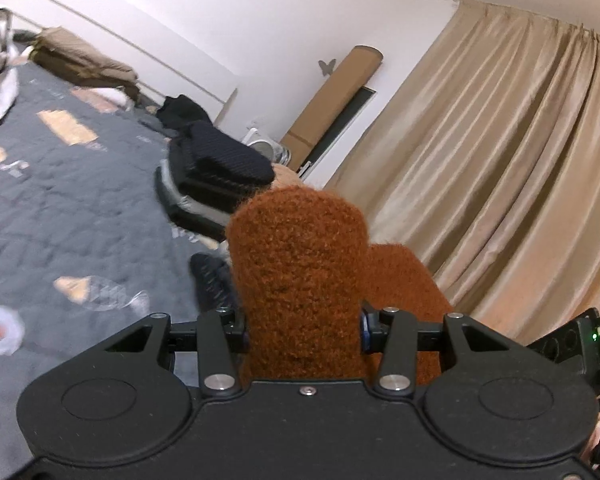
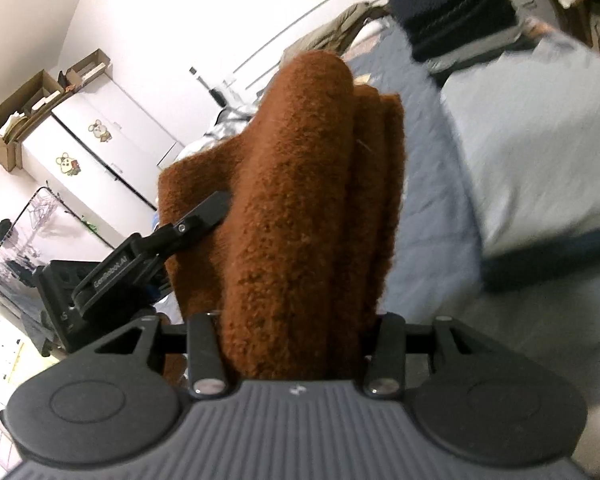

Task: Fold clothes
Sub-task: 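Lift the folded garment with both grippers and carry it toward the clothes stack, then lower the garment onto the grey clothes stack and open both grippers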

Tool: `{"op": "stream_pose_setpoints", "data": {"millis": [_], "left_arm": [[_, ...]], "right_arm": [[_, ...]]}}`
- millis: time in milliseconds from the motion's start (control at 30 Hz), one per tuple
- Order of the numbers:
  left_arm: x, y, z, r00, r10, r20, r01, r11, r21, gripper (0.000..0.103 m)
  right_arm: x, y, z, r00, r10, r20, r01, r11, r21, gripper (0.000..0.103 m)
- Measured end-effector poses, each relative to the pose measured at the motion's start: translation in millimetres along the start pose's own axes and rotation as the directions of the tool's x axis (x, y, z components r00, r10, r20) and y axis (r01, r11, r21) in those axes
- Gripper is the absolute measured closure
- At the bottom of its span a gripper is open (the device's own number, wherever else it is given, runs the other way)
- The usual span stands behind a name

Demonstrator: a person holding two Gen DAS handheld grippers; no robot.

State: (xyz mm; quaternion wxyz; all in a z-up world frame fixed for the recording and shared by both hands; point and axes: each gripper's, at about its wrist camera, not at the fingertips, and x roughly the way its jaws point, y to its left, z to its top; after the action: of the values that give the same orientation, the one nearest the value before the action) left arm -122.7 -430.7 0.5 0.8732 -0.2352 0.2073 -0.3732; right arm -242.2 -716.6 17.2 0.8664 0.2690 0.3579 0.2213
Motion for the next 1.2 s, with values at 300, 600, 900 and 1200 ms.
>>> {"op": "stream_pose_setpoints", "data": {"millis": [300, 600, 900, 1200], "left_arm": [[137, -30, 28, 0.996, 0.043, -0.072, -0.038, 0.997, 0.062, 0.059], [237, -9, 26, 0.979, 0.087, -0.183, -0.077, 0.995, 0.061, 0.059], [286, 16, 14, 0.966, 0.085, -0.244, -0.083, 0.996, 0.016, 0.059], [312, 16, 13, 0.956, 0.066, -0.285, -0.066, 0.998, 0.01, 0.05]], "right_arm": [[-17, -70, 90, 0.993, -0.121, 0.005, 0.121, 0.992, -0.033, 0.059], [7, -149, 132, 0.982, -0.183, -0.035, 0.184, 0.983, 0.012, 0.059], [18, -198, 149, 0.99, -0.136, -0.028, 0.137, 0.989, 0.046, 0.059], [9, -219, 157, 0.991, -0.134, 0.022, 0.132, 0.988, 0.086, 0.056]]}}
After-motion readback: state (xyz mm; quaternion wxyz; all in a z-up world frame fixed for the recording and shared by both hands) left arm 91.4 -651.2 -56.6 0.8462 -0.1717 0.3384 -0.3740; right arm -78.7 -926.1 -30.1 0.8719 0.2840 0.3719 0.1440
